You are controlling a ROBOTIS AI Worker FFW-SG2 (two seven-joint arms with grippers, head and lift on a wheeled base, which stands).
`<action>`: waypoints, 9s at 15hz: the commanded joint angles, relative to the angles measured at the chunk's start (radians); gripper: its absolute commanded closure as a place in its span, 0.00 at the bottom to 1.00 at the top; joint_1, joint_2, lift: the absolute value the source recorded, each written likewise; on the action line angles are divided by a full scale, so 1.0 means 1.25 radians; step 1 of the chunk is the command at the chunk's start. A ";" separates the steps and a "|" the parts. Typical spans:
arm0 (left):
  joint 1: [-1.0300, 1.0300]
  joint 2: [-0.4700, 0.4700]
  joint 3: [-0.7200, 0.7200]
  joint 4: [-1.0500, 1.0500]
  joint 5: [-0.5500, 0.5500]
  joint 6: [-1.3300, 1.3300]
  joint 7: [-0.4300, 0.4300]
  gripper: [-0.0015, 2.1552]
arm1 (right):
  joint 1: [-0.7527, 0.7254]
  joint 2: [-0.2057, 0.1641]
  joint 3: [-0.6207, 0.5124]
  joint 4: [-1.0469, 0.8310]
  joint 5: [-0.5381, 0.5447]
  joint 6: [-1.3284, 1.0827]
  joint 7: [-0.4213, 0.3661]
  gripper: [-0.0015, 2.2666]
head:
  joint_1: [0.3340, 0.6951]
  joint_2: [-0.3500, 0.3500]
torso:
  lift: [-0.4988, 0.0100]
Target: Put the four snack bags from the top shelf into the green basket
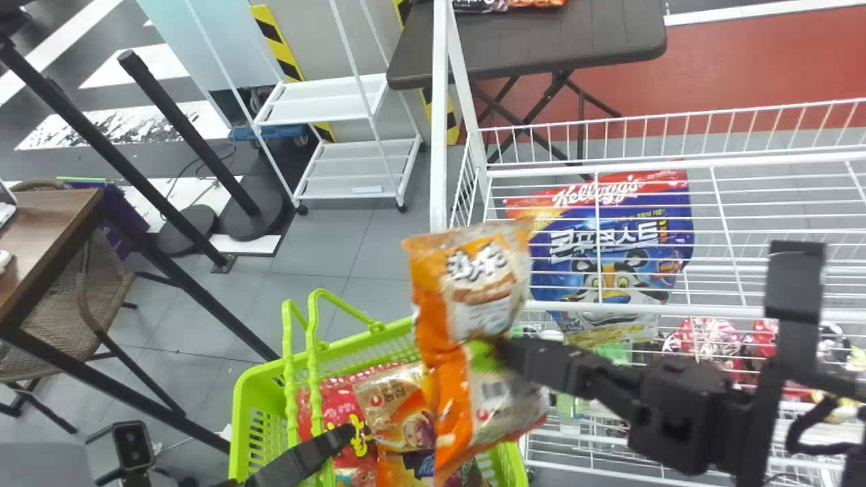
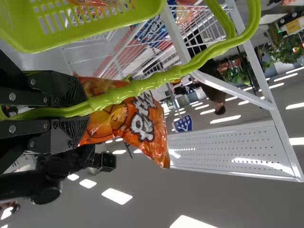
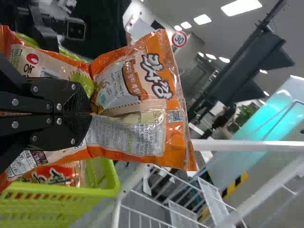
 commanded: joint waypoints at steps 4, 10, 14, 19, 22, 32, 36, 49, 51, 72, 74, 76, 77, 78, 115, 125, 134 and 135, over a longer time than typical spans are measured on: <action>-0.002 -0.002 -0.003 -0.001 0.001 0.002 -0.008 1.00 | -0.075 0.003 0.070 0.184 -0.055 0.053 -0.006 0.99 | 1.00 1.00 | 0.98; 0.002 -0.002 -0.009 -0.002 0.005 0.005 -0.008 1.00 | -0.209 0.016 0.168 0.342 -0.060 0.046 -0.052 0.99 | 1.00 1.00 | 0.98; 0.005 -0.002 -0.013 -0.006 0.011 0.005 -0.008 1.00 | -0.333 0.033 0.254 0.435 -0.059 0.072 -0.115 0.99 | 1.00 1.00 | 0.98; 0.006 -0.002 -0.026 -0.006 0.011 0.007 -0.008 1.00 | -0.459 0.074 0.344 0.577 -0.043 0.036 -0.121 0.94 | 1.00 1.00 | 0.98; 0.006 -0.002 -0.026 -0.006 0.012 0.007 -0.008 1.00 | -0.507 0.074 0.405 0.641 -0.041 -0.004 -0.100 0.58 | 1.00 1.00 | 0.98; 0.003 -0.002 -0.019 -0.001 0.012 0.007 -0.008 1.00 | -0.316 0.023 0.041 0.250 -0.008 0.161 -0.029 0.01 | 1.00 1.00 | 0.98; 0.002 -0.002 -0.022 -0.001 0.011 0.007 -0.008 0.99 | -0.169 0.009 -0.137 0.057 0.341 0.033 -0.076 0.01 | 1.00 1.00 | 0.98; 0.006 -0.002 -0.015 0.006 0.011 0.005 -0.008 1.00 | -0.359 0.010 -0.340 0.526 0.600 -0.534 -0.126 0.02 | 1.00 0.45 | 0.98; 0.005 -0.002 -0.013 0.007 0.011 0.005 -0.008 1.00 | -0.377 0.009 -0.368 0.553 0.599 -0.534 -0.138 0.02 | 1.00 0.42 | 0.98; 0.000 -0.002 -0.012 0.021 0.009 0.005 -0.008 1.00 | -0.226 0.012 -0.309 0.298 0.426 -0.389 -0.184 0.99 | 1.00 0.41 | 0.98; 0.000 -0.002 -0.013 0.018 0.009 0.005 -0.008 1.00 | -0.156 0.012 -0.286 0.172 0.357 -0.332 -0.173 0.99 | 1.00 0.47 | 0.98; 0.000 -0.002 -0.013 0.018 0.009 0.005 -0.008 1.00 | -0.100 0.011 -0.255 0.080 0.279 -0.266 -0.149 0.99 | 1.00 0.59 | 0.98; -0.001 -0.002 -0.013 0.018 0.009 0.005 -0.008 1.00 | -0.079 0.011 -0.232 0.052 0.238 -0.222 -0.132 0.99 | 1.00 0.59 | 0.98; -0.001 -0.002 -0.013 0.018 0.009 0.007 -0.008 1.00 | -0.067 0.011 -0.208 0.040 0.195 -0.180 -0.116 0.99 | 1.00 0.71 | 0.98; -0.009 -0.002 -0.022 0.030 0.011 0.005 -0.008 1.00 | 0.002 0.001 0.025 0.103 0.541 -0.413 -0.217 0.02 | 1.00 1.00 | 0.98; -0.009 -0.002 -0.025 0.030 0.011 0.005 -0.008 1.00 | 0.189 0.001 -0.062 0.202 0.656 -0.890 -0.252 0.02 | 1.00 0.85 | 0.98; -0.007 -0.002 -0.025 0.030 0.011 0.007 -0.008 0.99 | 0.234 0.017 -0.108 0.206 0.630 -0.946 -0.206 0.02 | 1.00 0.80 | 0.98; -0.006 -0.002 -0.024 0.030 0.012 0.010 -0.008 1.00 | 0.238 0.017 -0.109 0.207 0.629 -0.953 -0.206 0.02 | 1.00 0.80 | 0.98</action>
